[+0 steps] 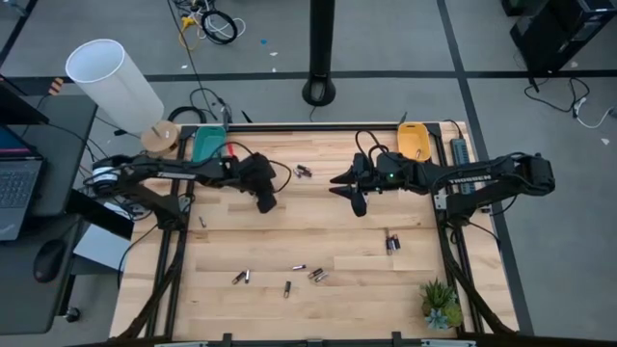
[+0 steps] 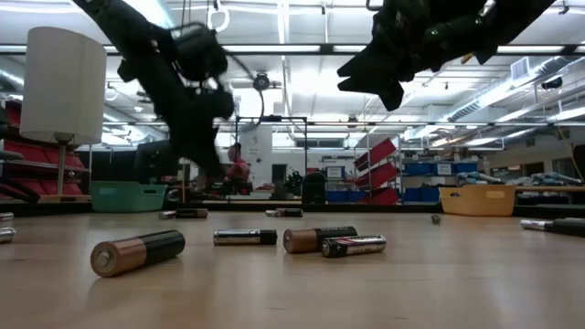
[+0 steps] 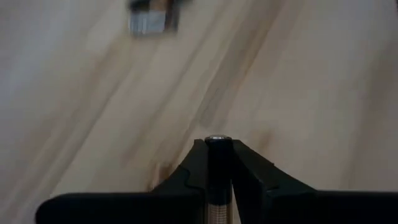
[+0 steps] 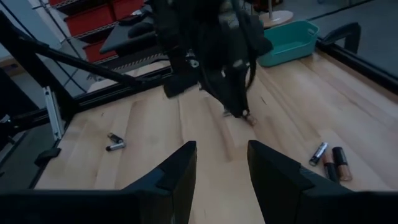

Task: Sort batteries
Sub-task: Put the black battery into the blue bin

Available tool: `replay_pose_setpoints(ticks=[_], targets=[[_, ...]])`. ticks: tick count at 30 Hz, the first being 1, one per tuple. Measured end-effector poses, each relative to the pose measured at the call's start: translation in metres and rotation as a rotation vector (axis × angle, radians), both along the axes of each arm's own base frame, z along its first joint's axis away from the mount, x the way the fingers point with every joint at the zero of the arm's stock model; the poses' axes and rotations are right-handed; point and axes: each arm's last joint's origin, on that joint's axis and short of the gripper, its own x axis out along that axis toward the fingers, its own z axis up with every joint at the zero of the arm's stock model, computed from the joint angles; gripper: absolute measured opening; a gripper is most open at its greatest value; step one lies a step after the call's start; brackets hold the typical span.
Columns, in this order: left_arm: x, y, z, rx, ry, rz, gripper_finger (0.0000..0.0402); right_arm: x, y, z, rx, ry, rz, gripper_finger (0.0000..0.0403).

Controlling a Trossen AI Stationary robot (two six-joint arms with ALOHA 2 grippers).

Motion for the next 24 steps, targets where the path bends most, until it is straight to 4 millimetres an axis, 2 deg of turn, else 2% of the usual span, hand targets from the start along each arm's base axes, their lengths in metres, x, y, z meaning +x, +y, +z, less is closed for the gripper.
replay_pose_setpoints(ticks=[5,11,16,20,24], targets=[[0.005,0.001,0.03,-0.02,-0.271,0.087,0.005,0.008,-0.004,-0.015,0.008,0.049,0.012,0.0153],[0.02,0.006,0.058,-0.009,-0.608,0.158,0.005,0.032,-0.007,-0.034,0.084,-0.044,0.064,0.0154],[0.024,0.007,0.07,0.002,-0.754,0.208,0.005,0.042,-0.018,-0.044,0.122,-0.116,0.023,0.0168],[0.029,0.004,0.071,-0.002,-0.802,0.195,0.005,0.047,-0.028,-0.047,0.113,-0.139,-0.002,0.0193],[0.036,0.001,0.067,-0.031,-0.833,0.189,0.005,0.058,-0.036,-0.039,0.073,-0.156,0.008,0.0209]])
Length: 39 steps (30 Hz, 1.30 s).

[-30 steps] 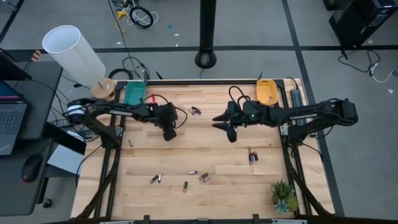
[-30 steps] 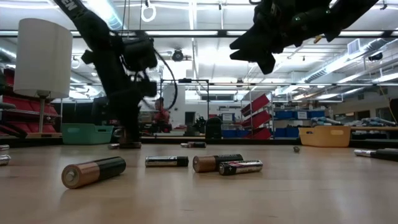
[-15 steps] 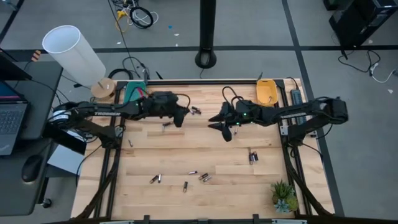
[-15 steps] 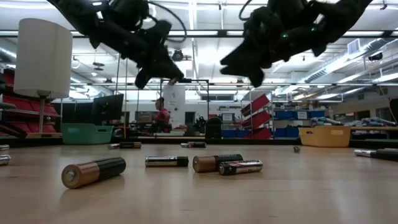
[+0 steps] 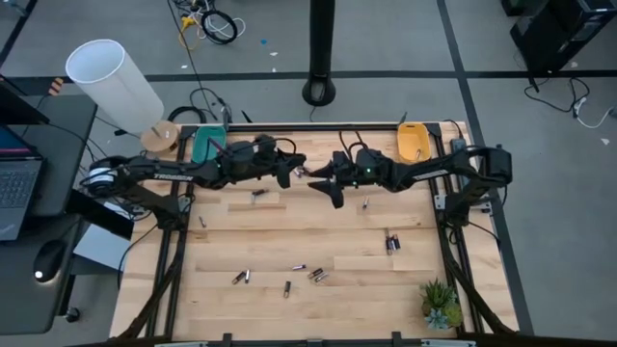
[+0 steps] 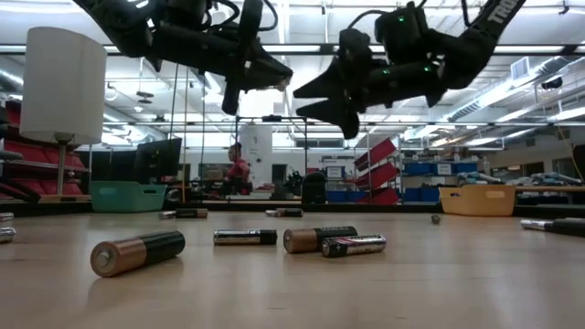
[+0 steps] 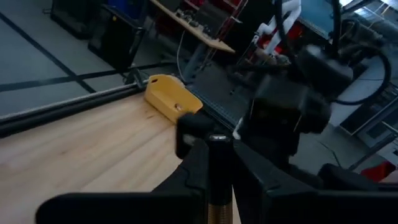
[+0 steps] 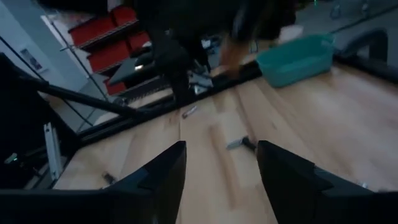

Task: Sort batteries
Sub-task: Put the black battery into the blue bin

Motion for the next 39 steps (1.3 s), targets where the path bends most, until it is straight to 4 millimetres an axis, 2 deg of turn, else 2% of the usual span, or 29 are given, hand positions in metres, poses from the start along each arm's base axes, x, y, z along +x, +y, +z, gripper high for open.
replay_pose_setpoints(ticks=[8,15,19,23,28,30,36,39], targets=[[0.005,-0.005,-0.002,-0.005,-0.017,0.005,0.005,0.017,-0.015,0.024,-0.085,-0.014,-0.012,0.0201],[0.005,-0.004,0.0,0.019,-0.034,0.012,0.005,0.02,-0.024,0.032,-0.106,-0.037,-0.01,0.0181],[0.005,-0.004,0.0,0.024,-0.035,0.019,0.005,0.02,-0.024,0.031,-0.101,-0.026,-0.007,0.0137],[0.005,-0.004,0.0,0.044,-0.022,0.018,0.005,0.019,-0.025,0.03,-0.079,-0.019,-0.003,0.006],[0.004,-0.004,-0.001,0.04,-0.018,0.02,0.0051,0.018,-0.027,0.029,-0.065,-0.017,0.005,0.0051],[0.004,-0.004,0.0,0.028,-0.024,0.033,0.0072,0.018,-0.027,0.029,-0.064,-0.018,0.004,0.0051],[0.003,0.001,0.001,0.014,-0.033,0.081,0.0178,0.018,-0.028,0.029,-0.068,-0.008,0.02,0.0051],[-0.001,0.004,0.005,0.013,-0.05,0.106,0.0203,0.018,-0.028,0.027,-0.058,0.005,0.034,0.0051]])
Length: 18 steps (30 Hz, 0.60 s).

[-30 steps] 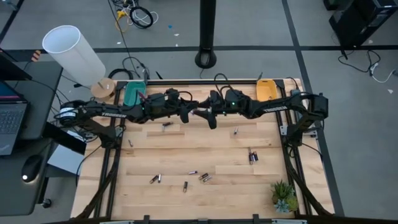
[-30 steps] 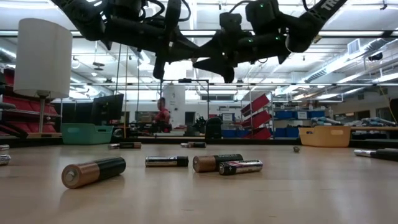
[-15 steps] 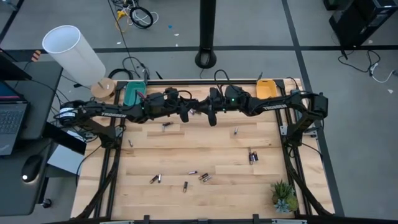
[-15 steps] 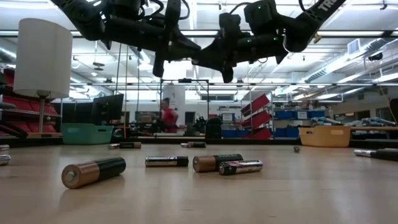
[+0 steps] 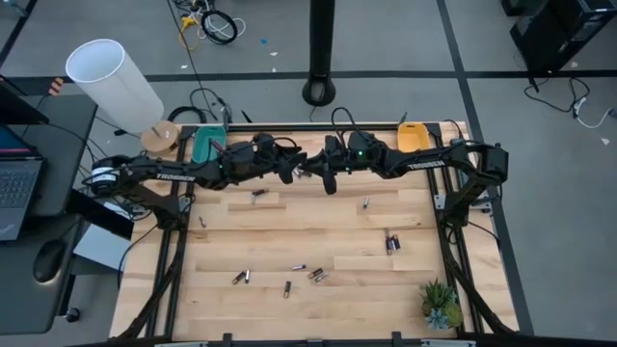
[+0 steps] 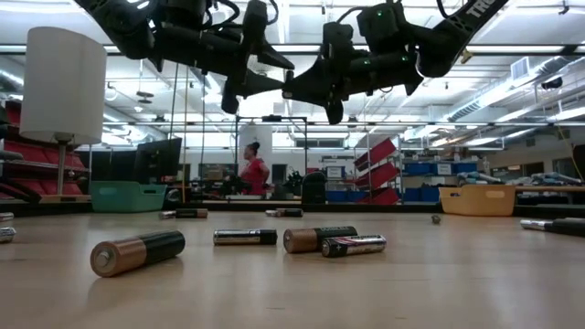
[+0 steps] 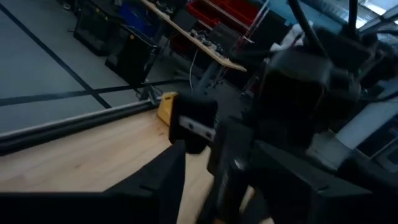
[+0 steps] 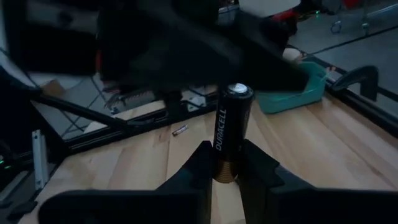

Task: Sort batteries
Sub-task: Put the black battery into the blue bin

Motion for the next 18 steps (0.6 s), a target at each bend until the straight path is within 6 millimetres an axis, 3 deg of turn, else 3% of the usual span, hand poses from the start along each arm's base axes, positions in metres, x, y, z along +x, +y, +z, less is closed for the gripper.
replay_pose_setpoints(ticks=[7,18], targets=[[-0.01,0.002,0.014,0.049,-0.027,0.021,0.0198,0.0,0.0,-0.001,0.008,0.007,0.011,0.0051],[-0.011,0.0,0.013,0.043,0.003,-0.036,0.0194,0.0,0.0,0.002,0.002,-0.021,0.011,0.0051]])
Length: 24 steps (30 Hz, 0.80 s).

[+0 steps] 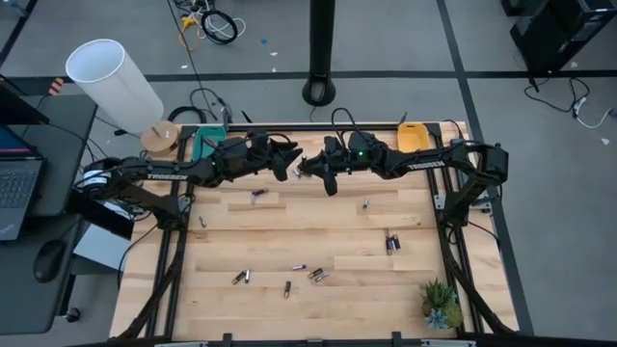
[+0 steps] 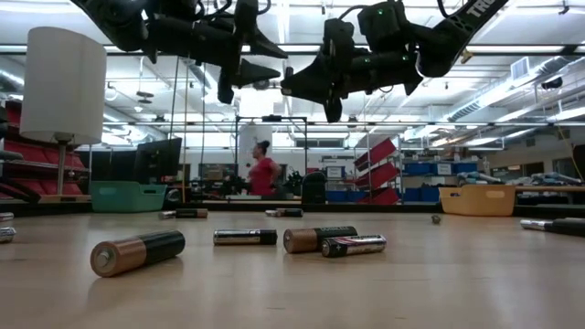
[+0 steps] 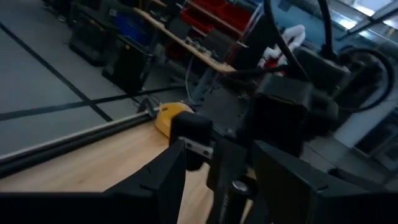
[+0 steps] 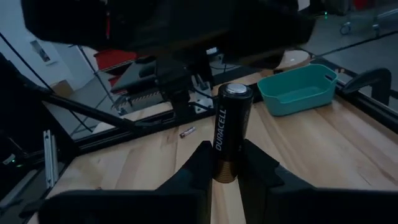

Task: Sort batteries
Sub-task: Put the black battery into the blue bin

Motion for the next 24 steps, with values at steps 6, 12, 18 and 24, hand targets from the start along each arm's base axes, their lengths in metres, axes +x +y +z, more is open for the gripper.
replay_pose_setpoints(ticks=[6,12,18,24], targets=[[0.004,-0.001,-0.004,-0.018,-0.003,-0.075,0.0194,0.007,0.002,0.011,-0.029,0.0,0.033,0.0051],[0.01,0.0,-0.005,-0.004,-0.059,-0.08,0.0188,0.016,0.001,0.032,-0.088,0.003,0.045,0.0051],[0.01,-0.001,-0.002,0.073,-0.064,-0.073,0.0108,0.018,0.0,0.04,-0.085,-0.009,0.04,0.0051],[0.011,-0.006,-0.003,0.116,-0.036,-0.053,0.0053,0.018,-0.001,0.04,-0.046,-0.004,0.012,0.0062]])
